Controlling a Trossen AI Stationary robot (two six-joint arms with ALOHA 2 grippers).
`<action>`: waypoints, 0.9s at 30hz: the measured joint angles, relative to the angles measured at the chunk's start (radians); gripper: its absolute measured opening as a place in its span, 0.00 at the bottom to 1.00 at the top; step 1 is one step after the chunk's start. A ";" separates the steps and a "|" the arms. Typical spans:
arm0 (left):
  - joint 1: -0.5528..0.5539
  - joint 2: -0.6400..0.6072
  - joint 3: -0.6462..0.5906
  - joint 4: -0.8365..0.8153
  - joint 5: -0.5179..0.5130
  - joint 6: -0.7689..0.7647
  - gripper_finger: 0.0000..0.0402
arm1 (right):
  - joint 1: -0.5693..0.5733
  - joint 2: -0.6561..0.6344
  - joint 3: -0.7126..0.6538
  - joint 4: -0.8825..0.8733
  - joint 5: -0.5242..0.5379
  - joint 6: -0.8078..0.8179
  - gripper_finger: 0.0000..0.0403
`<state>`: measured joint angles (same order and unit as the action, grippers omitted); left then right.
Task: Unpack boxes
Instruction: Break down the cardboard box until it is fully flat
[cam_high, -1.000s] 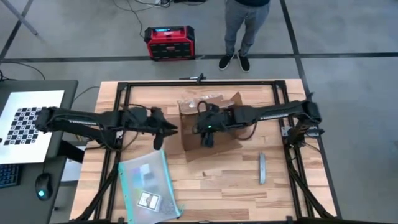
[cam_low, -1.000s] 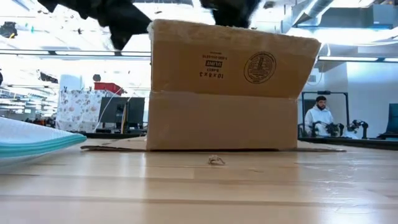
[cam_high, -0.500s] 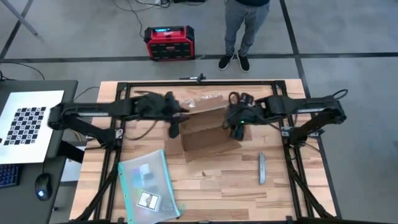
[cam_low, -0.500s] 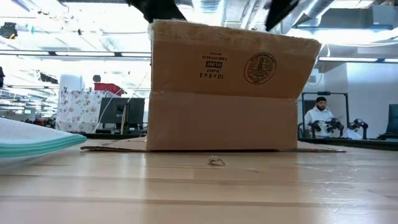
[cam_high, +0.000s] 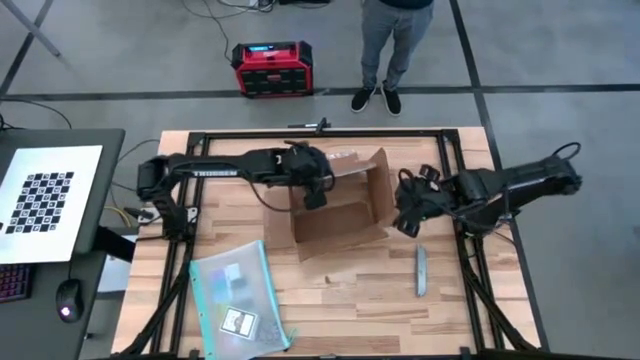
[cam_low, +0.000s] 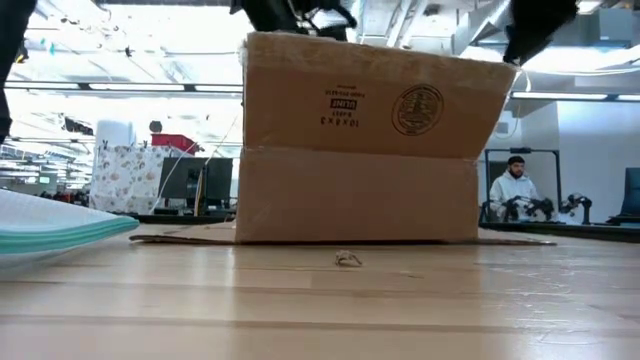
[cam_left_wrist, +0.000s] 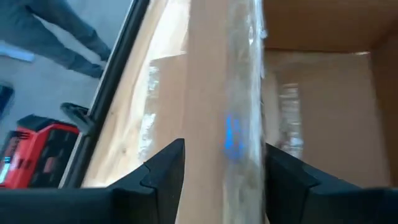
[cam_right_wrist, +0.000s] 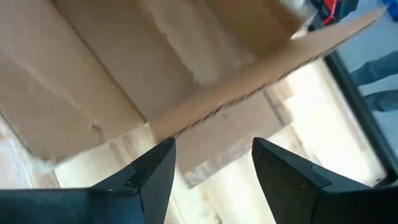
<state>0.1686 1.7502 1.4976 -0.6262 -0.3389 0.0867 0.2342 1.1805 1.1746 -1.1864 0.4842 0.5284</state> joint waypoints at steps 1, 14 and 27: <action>0.007 0.014 0.007 -0.004 -0.002 0.011 0.40 | 0.009 -0.009 -0.022 0.007 0.000 0.016 0.51; 0.078 0.030 0.034 -0.125 0.119 -0.174 0.01 | 0.117 -0.098 -0.265 0.246 0.004 0.119 0.51; 0.229 -0.097 0.033 -0.186 0.542 -0.354 0.00 | 0.192 -0.297 -0.294 0.246 0.004 0.129 0.51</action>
<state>0.3974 1.6536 1.5303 -0.8121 0.2034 -0.2676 0.4267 0.8830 0.8806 -0.9403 0.4883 0.6579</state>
